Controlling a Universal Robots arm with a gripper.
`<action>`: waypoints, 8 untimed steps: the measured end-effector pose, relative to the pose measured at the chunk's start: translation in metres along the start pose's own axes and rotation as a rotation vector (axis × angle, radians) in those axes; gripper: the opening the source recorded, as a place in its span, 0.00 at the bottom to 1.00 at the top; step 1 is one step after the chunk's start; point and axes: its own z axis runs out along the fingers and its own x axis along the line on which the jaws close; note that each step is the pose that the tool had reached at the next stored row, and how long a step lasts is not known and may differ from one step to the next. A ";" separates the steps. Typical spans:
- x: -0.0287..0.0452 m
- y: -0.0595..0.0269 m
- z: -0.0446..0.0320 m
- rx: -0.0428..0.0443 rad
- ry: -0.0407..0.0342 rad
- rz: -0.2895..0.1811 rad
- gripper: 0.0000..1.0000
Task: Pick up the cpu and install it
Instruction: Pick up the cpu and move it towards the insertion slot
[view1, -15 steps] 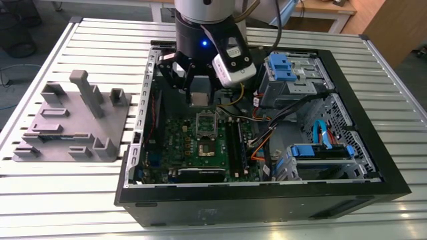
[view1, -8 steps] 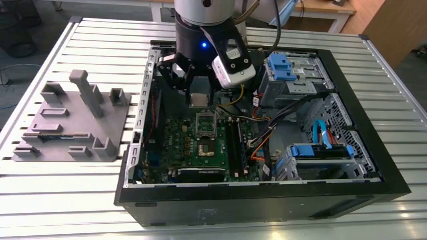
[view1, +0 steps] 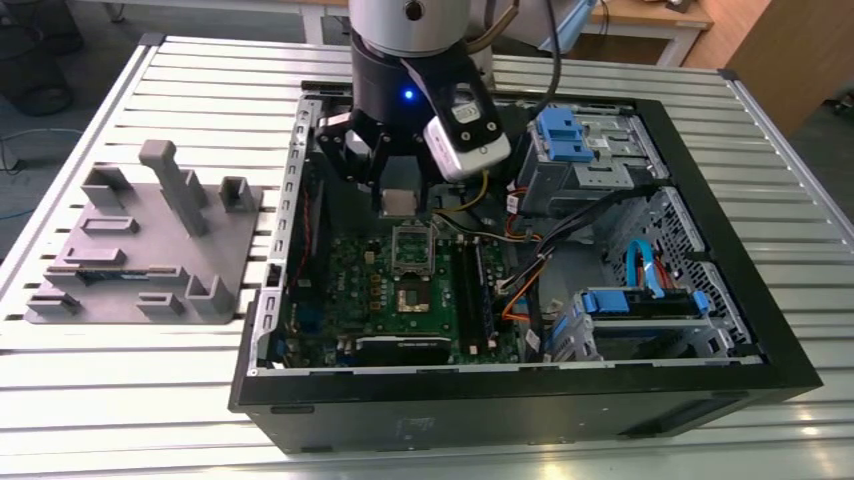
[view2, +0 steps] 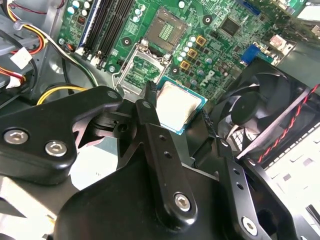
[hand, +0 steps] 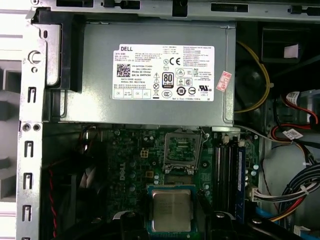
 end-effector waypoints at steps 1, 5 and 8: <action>0.0000 0.0000 0.0012 0.0000 0.0000 0.000 0.47; 0.0000 -0.0003 0.0065 0.0000 0.0000 0.000 0.47; -0.0012 -0.0004 0.0090 0.0001 0.0000 0.000 0.47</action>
